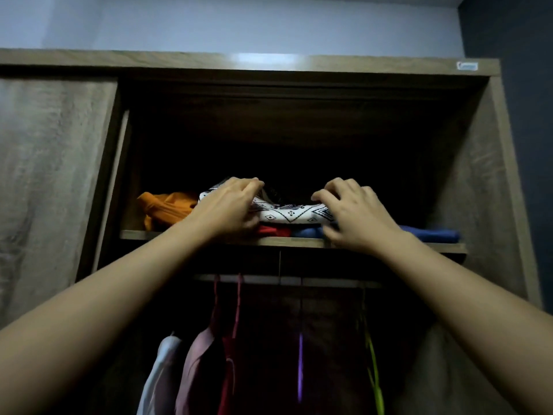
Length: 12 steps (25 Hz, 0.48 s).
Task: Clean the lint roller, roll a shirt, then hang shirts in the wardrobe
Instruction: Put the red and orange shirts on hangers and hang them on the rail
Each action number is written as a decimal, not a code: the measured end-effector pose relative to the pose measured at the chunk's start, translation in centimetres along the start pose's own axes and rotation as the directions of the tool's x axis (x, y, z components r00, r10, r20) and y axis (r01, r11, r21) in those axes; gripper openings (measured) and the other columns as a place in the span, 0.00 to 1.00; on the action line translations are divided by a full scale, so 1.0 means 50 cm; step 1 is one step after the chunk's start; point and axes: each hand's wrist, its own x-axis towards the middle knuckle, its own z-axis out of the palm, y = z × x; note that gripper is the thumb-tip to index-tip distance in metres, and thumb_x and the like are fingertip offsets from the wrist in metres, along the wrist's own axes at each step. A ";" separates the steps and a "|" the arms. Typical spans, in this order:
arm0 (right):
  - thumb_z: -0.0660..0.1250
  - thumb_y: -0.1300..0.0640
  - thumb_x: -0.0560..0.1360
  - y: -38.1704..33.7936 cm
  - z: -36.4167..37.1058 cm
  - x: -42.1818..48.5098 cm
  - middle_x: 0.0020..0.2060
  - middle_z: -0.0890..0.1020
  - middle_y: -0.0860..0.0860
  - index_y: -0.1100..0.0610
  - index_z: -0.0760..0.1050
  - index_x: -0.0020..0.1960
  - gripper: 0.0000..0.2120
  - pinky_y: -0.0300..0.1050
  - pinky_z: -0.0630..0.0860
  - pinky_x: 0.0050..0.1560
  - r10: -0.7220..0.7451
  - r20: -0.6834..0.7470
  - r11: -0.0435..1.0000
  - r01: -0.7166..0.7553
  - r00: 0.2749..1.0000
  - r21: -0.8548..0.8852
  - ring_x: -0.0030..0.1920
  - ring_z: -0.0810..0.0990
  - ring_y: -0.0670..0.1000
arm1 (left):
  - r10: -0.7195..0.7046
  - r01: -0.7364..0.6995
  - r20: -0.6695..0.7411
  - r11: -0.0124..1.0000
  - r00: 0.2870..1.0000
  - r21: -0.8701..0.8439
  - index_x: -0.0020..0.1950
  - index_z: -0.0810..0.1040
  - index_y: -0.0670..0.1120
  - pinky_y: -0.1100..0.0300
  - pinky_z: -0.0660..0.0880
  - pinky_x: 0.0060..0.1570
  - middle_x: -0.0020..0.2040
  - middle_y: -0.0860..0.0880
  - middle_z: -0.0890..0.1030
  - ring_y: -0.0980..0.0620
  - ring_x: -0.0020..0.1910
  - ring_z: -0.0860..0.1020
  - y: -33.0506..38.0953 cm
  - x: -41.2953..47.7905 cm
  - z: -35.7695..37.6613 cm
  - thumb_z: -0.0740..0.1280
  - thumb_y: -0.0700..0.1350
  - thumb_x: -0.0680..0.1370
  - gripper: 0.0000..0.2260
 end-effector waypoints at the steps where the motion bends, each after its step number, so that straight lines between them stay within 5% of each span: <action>1: 0.63 0.47 0.71 0.004 0.007 0.017 0.63 0.68 0.51 0.48 0.64 0.68 0.26 0.52 0.65 0.61 -0.012 0.032 1.000 0.012 0.999 -0.018 0.64 0.66 0.54 | -0.016 0.015 0.068 1.000 0.998 0.004 0.75 0.57 0.45 0.58 0.59 0.68 0.75 0.45 0.62 0.47 0.72 0.61 -0.007 0.011 0.001 0.64 0.52 0.76 0.31; 4: 0.64 0.43 0.70 0.011 0.026 0.058 0.66 0.67 0.51 0.45 0.61 0.70 0.31 0.53 0.64 0.64 -0.025 0.177 1.000 0.023 0.984 0.017 0.67 0.64 0.53 | -0.017 -0.001 0.241 0.997 0.970 0.074 0.75 0.58 0.48 0.53 0.60 0.69 0.76 0.47 0.61 0.46 0.73 0.62 -0.027 0.046 0.011 0.65 0.58 0.74 0.33; 6: 0.65 0.43 0.70 0.019 0.030 0.076 0.67 0.67 0.51 0.44 0.61 0.71 0.31 0.54 0.64 0.65 -0.021 0.241 0.997 0.002 0.970 0.079 0.68 0.64 0.54 | 0.033 -0.050 0.187 0.995 0.982 0.087 0.68 0.70 0.51 0.50 0.68 0.64 0.70 0.47 0.70 0.46 0.68 0.69 -0.041 0.065 0.022 0.62 0.56 0.75 0.23; 8: 0.65 0.45 0.70 0.025 0.029 0.090 0.67 0.69 0.51 0.44 0.61 0.71 0.31 0.54 0.66 0.64 -0.009 0.250 0.991 -0.024 0.968 0.129 0.68 0.66 0.54 | 0.014 -0.014 0.041 1.000 0.999 -0.013 0.56 0.75 0.51 0.51 0.74 0.50 0.55 0.46 0.79 0.42 0.56 0.77 -0.052 0.081 0.020 0.60 0.52 0.77 0.11; 10: 0.67 0.47 0.69 0.028 0.035 0.105 0.65 0.71 0.52 0.46 0.60 0.71 0.32 0.53 0.70 0.62 0.009 0.279 0.989 -0.049 0.960 0.137 0.65 0.70 0.55 | -0.030 0.028 -0.021 0.995 0.999 -0.101 0.53 0.72 0.51 0.53 0.72 0.43 0.44 0.46 0.76 0.40 0.48 0.78 -0.059 0.094 0.014 0.59 0.52 0.78 0.08; 12: 0.68 0.50 0.66 0.031 0.049 0.120 0.61 0.75 0.53 0.45 0.63 0.69 0.32 0.54 0.74 0.59 0.028 0.307 0.985 -0.078 0.951 0.151 0.61 0.74 0.56 | 0.016 -0.010 0.049 0.993 0.999 -0.115 0.53 0.71 0.53 0.51 0.75 0.46 0.44 0.48 0.76 0.42 0.48 0.78 -0.066 0.107 0.015 0.61 0.56 0.74 0.11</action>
